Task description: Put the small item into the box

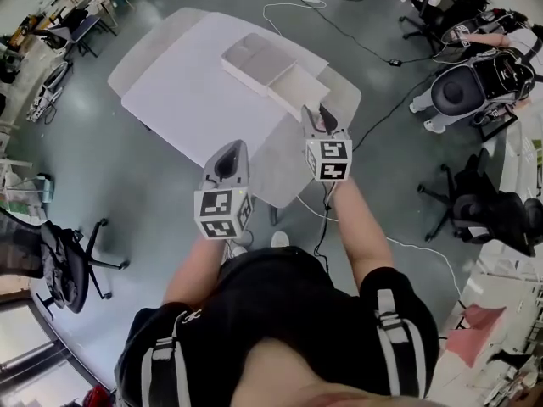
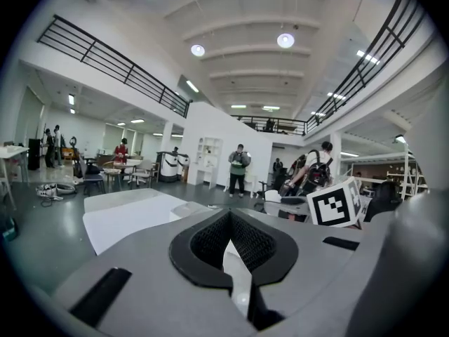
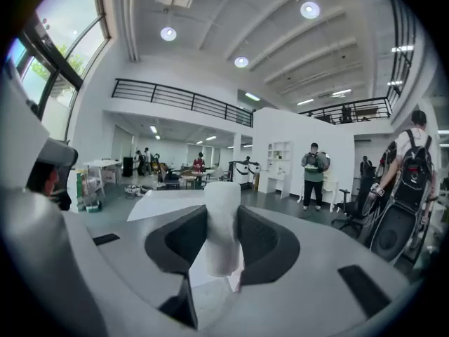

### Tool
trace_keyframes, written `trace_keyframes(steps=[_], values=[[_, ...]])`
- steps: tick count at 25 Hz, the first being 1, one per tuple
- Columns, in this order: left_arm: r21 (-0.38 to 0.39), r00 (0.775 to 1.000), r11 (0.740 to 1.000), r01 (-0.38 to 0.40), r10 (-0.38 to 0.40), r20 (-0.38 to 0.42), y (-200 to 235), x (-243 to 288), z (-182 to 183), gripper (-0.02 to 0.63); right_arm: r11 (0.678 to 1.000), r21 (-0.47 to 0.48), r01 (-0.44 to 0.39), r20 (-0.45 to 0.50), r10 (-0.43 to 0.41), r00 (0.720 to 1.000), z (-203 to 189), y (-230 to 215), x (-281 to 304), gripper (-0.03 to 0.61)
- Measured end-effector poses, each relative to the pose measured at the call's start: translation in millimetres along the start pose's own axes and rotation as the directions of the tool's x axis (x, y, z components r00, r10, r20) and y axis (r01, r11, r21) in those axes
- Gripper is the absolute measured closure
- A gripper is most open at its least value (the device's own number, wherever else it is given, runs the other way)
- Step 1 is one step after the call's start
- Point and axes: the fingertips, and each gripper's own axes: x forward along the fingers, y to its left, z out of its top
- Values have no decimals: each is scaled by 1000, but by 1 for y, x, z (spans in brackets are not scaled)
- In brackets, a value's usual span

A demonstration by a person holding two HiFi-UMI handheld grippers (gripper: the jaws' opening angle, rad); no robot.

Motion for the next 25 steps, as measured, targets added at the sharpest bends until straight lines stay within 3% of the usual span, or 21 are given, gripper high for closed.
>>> trace_keyframes(steps=[5, 11, 17, 21, 25], values=[[-16, 999, 999, -35, 35, -23, 7, 15, -9, 607, 987, -137, -84, -88, 73, 993, -35, -10, 58, 454], [-32, 997, 997, -68, 66, -44, 17, 29, -19, 607, 972, -173, -159, -297, 103, 949, -95, -21, 111, 454], [-40, 993, 994, -106, 103, -65, 33, 43, -27, 607, 950, -214, -226, -388, 129, 913, -128, -29, 156, 454], [-45, 989, 991, -126, 121, -84, 40, 53, -31, 607, 918, -265, -294, -430, 160, 889, -146, -30, 181, 454], [-45, 985, 989, -141, 135, -107, 46, 61, -34, 607, 859, -338, -386, -510, 177, 842, -167, -27, 198, 453]])
